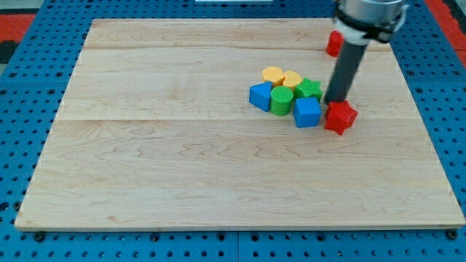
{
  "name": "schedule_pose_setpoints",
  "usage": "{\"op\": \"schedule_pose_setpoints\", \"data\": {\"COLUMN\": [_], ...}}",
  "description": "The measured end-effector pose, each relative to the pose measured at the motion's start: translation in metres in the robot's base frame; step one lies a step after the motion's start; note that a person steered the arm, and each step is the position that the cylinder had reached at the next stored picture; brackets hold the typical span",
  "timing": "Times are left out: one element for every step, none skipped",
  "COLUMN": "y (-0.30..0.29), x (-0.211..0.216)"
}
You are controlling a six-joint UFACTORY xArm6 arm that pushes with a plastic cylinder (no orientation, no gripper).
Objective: Push a group of blocks upwards
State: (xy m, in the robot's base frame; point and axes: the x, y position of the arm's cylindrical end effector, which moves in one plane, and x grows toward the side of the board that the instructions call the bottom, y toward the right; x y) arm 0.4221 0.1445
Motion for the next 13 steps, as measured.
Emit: {"op": "schedule_pose_setpoints", "data": {"y": [0.020,-0.051,-0.124,-0.131,-0.099,-0.056,-0.067,-0.039,-0.026,-0.023,-0.021,-0.020,-0.001], "x": [0.034,0.065,0.062,0.028,-0.014,-0.021,0.016,0.017,0.002,-0.008,-0.019,-0.042,-0.062]}}
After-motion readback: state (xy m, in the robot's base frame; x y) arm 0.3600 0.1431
